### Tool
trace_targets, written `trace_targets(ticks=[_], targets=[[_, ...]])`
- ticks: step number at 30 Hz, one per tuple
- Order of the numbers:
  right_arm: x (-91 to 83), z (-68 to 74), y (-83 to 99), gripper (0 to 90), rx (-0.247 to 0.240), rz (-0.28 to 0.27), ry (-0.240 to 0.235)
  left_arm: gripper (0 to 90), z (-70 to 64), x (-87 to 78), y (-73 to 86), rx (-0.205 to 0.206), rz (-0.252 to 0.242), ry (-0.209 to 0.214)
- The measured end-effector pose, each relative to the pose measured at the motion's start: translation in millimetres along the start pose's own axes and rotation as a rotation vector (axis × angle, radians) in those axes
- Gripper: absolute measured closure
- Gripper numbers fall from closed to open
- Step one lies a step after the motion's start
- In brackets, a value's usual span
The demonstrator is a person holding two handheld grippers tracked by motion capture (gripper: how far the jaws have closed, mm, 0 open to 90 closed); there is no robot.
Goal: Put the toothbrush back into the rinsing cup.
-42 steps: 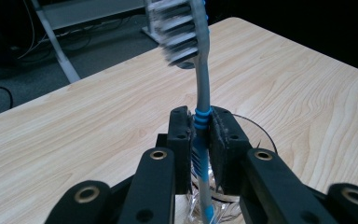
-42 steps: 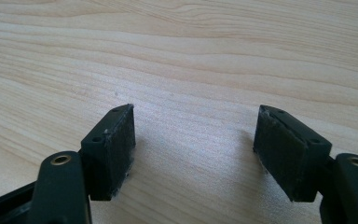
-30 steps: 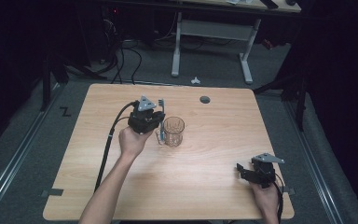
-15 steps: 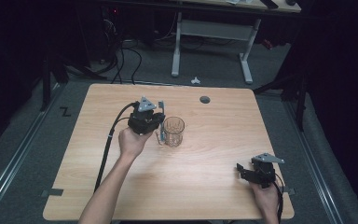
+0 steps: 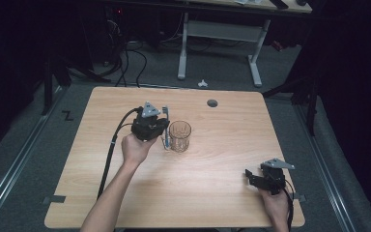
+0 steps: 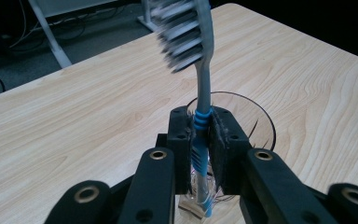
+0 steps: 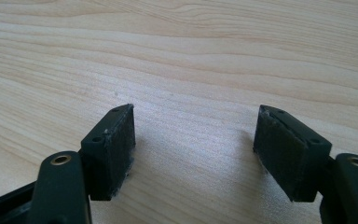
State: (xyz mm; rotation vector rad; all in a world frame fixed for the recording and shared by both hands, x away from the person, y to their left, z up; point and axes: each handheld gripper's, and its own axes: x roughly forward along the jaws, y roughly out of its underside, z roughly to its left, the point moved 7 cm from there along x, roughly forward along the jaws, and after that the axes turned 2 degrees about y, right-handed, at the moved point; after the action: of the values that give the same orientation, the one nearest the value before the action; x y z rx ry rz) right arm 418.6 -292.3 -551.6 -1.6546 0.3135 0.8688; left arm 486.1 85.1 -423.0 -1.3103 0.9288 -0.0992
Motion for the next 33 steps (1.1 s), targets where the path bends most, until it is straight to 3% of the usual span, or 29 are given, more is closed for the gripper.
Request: trace_targets(ticks=[33], targets=[[0.0,0.1,0.0,29.6,0.000,0.000,0.000,79.6,-5.3,6.2,15.1,0.054,-0.017,-0.039]])
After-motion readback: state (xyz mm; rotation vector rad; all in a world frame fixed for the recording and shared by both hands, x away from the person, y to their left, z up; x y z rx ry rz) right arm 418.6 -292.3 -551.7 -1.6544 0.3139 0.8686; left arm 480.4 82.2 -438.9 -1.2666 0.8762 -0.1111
